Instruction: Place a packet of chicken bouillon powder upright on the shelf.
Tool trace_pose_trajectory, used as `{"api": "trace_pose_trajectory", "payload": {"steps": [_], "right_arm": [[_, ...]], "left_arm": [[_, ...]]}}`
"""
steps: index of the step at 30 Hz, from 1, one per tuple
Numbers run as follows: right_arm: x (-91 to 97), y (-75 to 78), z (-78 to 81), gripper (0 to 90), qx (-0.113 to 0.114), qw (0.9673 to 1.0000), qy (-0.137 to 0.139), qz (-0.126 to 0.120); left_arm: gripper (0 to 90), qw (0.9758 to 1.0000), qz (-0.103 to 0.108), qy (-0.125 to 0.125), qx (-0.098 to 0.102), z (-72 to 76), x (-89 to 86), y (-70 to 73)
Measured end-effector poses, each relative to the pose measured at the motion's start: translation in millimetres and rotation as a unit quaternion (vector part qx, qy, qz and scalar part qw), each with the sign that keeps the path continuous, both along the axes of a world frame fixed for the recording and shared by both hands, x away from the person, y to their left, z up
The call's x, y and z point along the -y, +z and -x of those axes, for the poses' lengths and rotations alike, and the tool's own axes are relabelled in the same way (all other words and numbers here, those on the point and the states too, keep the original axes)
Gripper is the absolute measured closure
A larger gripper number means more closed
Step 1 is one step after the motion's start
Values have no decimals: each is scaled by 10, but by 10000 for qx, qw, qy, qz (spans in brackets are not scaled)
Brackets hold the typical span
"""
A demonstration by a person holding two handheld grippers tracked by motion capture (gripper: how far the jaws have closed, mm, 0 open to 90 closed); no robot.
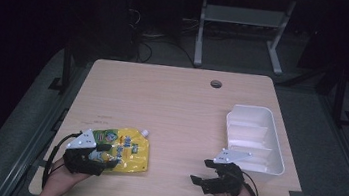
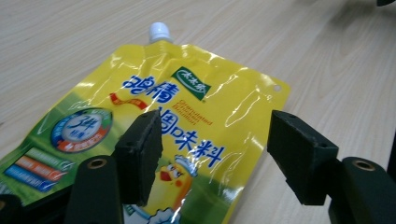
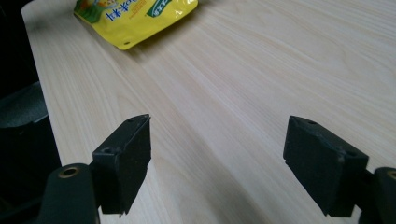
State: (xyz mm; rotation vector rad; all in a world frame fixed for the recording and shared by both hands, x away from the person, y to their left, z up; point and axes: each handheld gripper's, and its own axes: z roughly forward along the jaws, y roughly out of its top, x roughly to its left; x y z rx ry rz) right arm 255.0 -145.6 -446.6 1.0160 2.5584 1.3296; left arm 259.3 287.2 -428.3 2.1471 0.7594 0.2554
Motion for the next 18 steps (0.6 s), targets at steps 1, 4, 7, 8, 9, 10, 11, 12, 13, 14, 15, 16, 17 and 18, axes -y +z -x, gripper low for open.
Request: {"api": "trace_pose_trajectory", "payload": {"steps": [1, 4, 7, 8, 9, 10, 11, 12, 13, 14, 15, 16, 17, 18], "right_arm": [[-12, 6, -7, 225, -2, 10000, -3, -7], [-73, 34, -37, 218, -22, 10000, 13, -26], [-130, 59, -59, 218, -17, 10000, 54, -1], [-153, 70, -69, 218, -13, 10000, 64, 15], [-193, 89, -89, 220, -15, 10000, 90, 2], [-261, 119, -121, 225, -8, 9999, 140, 10], [-295, 130, -143, 227, -1, 9999, 159, 35], [-323, 136, -161, 228, -14, 9999, 160, 38], [-360, 141, -190, 231, -31, 9998, 186, 50], [-360, 141, -190, 231, -31, 9998, 186, 50], [-445, 151, -255, 236, -75, 9997, 193, 103], [-491, 157, -290, 239, -91, 9997, 206, 133], [-539, 164, -322, 246, -112, 9996, 213, 139], [-586, 172, -355, 250, -119, 9995, 230, 160]], "left_arm": [[372, 10000, -8, 30, -1, -8, -19, 0], [404, 9999, -49, 113, -17, -27, -63, -6], [426, 9998, -80, 169, -27, -49, -99, -14], [437, 9997, -100, 206, -41, -68, -122, -22], [454, 9996, -98, 240, -59, -86, -140, -31], [477, 9995, -109, 282, -82, -104, -160, -40], [491, 9993, -133, 337, -109, -133, -200, -51], [502, 9992, -131, 371, -114, -147, -224, -56], [514, 9990, -144, 397, -128, -161, -251, -57], [525, 9990, -144, 397, -128, -161, -251, -57], [537, 9986, -167, 475, -146, -180, -292, -61], [548, 9984, -159, 517, -152, -188, -311, -64], [559, 9984, -159, 517, -152, -188, -311, -64], [574, 9982, -171, 560, -151, -202, -347, -65]]}}
